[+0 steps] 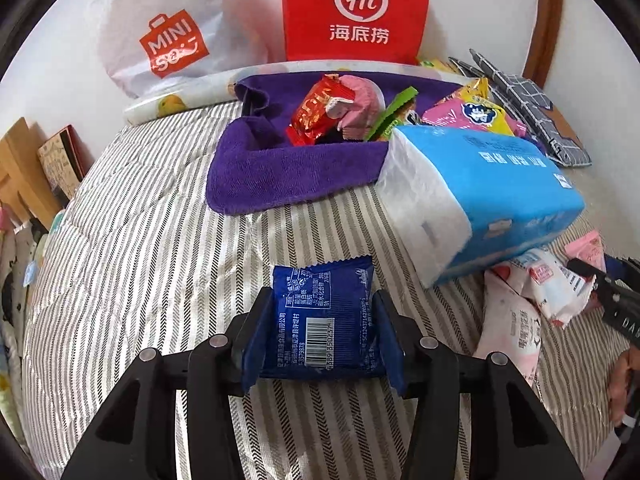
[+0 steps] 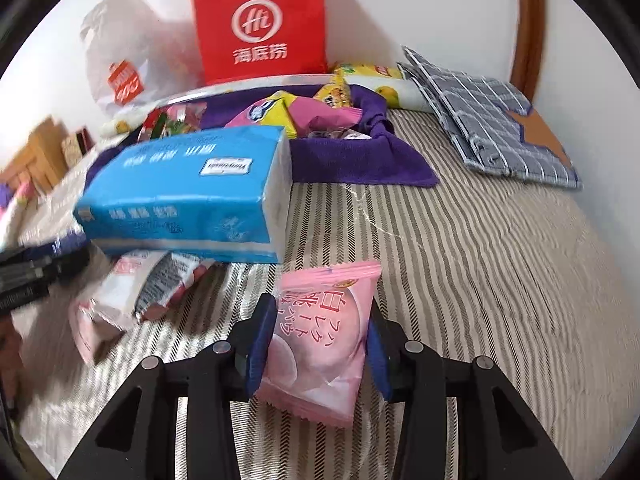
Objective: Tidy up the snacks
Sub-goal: 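Carry the pink cake and blue packet over the purple towel with both tools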
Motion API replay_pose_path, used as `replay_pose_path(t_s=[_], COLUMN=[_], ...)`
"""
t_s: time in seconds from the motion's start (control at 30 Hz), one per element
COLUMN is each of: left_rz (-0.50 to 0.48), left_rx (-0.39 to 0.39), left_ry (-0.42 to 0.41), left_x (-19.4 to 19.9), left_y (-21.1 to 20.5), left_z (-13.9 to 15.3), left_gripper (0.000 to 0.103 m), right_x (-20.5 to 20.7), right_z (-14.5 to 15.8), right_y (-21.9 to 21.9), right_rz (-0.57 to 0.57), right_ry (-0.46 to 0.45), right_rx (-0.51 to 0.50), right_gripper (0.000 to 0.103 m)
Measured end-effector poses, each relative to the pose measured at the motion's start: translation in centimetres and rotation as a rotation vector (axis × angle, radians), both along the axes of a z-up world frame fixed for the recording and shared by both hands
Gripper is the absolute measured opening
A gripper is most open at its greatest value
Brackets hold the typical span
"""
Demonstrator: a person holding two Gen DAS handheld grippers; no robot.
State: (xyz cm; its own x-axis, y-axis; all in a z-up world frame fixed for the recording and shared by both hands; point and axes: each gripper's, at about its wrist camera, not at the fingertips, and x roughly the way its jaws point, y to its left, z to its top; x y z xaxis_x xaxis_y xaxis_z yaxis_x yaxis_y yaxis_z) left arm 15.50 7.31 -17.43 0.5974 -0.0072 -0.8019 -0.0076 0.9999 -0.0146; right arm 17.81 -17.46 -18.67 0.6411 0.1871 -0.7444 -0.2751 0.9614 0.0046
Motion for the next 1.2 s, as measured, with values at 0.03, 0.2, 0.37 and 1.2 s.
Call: replay_pose_path(t_s=[0.03,0.2,0.37,1.2], left_rz=[0.0,0.003,0.014,0.039], left_rx=[0.005,0.004,0.009,-0.059], left_ry=[0.0,-0.001,-0.001,-0.015], left_x=[0.0,0.1,0.1,0.0], left_y=[-0.1,-0.1,-0.2,0.8], left_z=[0.0,-0.1,-0.2,0.0], left_gripper=[0.048,0.049,0.051,0.046], right_x=[0.0,0.4,0.6,-0.5], right_z=[0.0,-0.1,-0.1,0.2], right_y=[0.1,-0.7,-0.5,-0.8], right_rz=[0.005,-0.002,0.017,-0.002], right_ry=[-0.004,0.019,0.033,0.009], right_rx=[-0.006,0.049,0.035,0.009], right_gripper=[0.041,0.042,0.047,0.04])
